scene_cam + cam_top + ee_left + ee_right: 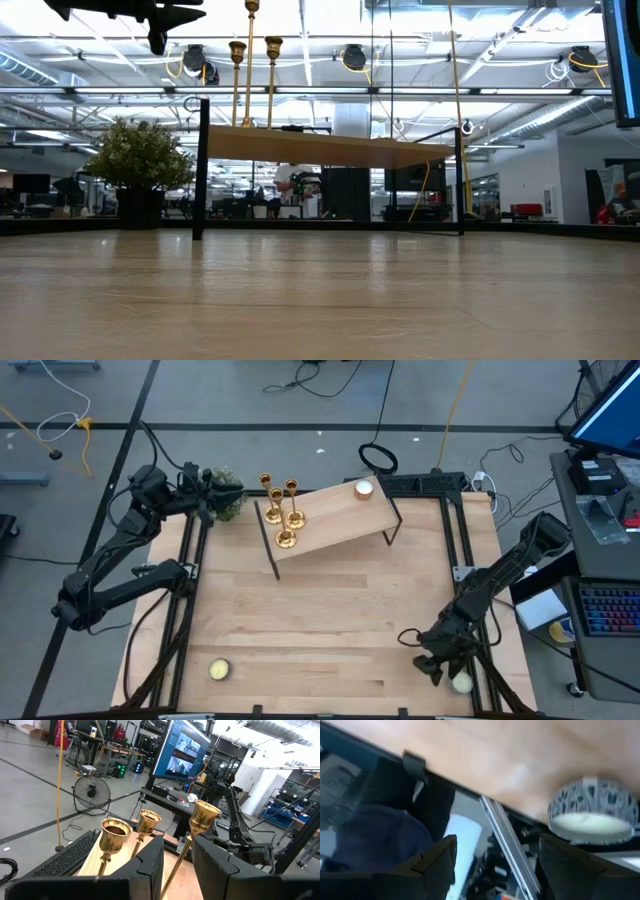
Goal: Pick & Place candle stick holders
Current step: Put the blue scented candle on the shelf
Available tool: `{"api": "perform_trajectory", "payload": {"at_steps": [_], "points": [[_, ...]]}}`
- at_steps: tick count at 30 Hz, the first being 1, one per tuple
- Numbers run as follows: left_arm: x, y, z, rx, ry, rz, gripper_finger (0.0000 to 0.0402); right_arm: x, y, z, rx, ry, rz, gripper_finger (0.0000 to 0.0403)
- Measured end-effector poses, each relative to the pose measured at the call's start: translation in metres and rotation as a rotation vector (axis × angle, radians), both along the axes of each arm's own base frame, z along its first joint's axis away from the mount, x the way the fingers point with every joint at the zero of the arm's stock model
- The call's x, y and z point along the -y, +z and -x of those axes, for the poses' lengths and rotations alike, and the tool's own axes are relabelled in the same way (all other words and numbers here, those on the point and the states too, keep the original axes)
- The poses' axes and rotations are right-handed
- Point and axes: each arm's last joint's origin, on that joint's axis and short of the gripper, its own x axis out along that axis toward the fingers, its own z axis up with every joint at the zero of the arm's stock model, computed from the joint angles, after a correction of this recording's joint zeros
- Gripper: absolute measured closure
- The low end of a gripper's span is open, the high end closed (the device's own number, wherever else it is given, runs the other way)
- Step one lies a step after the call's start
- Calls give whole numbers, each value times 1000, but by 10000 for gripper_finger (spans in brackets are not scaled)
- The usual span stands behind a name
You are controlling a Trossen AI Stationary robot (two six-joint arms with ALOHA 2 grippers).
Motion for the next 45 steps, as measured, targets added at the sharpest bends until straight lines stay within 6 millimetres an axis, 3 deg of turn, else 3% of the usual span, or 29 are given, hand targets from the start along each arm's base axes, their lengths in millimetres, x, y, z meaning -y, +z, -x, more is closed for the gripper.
{"api": "perform_trajectory", "payload": {"at_steps": [14, 21, 26, 31, 34, 39, 45], "points": [[0, 0, 0, 3, -5, 16, 300, -2, -3, 2, 117, -59, 110, 138], [0, 0, 0, 1, -3, 7, 300, 3, -3, 1, 257, 97, 169, 138], [0, 0, 0, 2, -3, 11, 300, 10, 26, -7, 313, 292, 314, 138], [0, 0, 0, 2, -2, 12, 300, 12, 60, -30, 437, 506, 452, 138], [0, 0, 0, 2, 2, 14, 300, 3, 60, -41, 484, 729, 464, 138], [0, 0, 0, 3, 4, 15, 300, -5, 60, -42, 490, 1099, 579, 138], [0, 0, 0, 5, 3, 31, 300, -21, 63, -39, 578, 1159, 544, 138]]}}
